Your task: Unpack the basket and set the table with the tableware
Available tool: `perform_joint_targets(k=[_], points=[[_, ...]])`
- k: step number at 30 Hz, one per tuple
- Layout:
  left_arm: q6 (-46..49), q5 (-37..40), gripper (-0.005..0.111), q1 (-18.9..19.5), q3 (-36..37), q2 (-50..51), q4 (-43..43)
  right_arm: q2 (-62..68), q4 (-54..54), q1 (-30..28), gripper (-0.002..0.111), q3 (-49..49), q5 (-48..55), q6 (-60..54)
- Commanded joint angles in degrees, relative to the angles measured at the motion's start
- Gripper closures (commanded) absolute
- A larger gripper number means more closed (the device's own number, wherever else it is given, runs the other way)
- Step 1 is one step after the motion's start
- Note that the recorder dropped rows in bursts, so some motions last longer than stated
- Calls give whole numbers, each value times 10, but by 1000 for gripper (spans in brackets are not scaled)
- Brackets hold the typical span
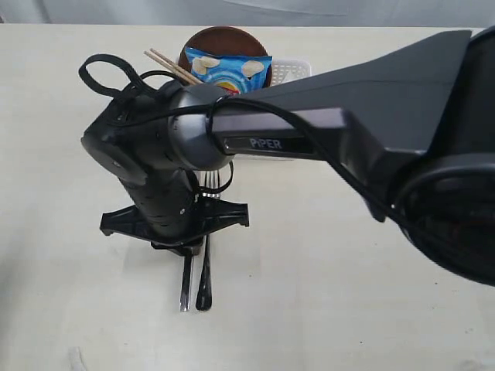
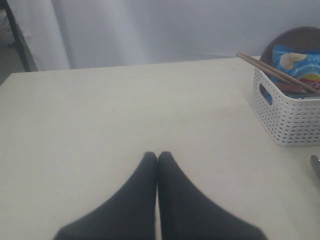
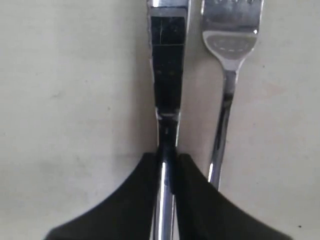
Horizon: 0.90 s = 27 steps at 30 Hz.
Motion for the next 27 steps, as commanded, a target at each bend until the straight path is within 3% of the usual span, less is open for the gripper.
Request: perform_joint_targets(k=[1, 22, 24, 27], points=[[1, -4, 107, 2, 1, -3, -1, -4, 37, -13, 108, 4, -8, -25], [1, -4, 107, 2, 1, -3, -1, -4, 59, -21, 108, 3, -8, -52], [1, -4, 107, 2, 1, -3, -1, -4, 59, -21, 101, 3, -8, -52], [1, -4, 107, 2, 1, -3, -1, -4, 59, -21, 79, 3, -8, -52]])
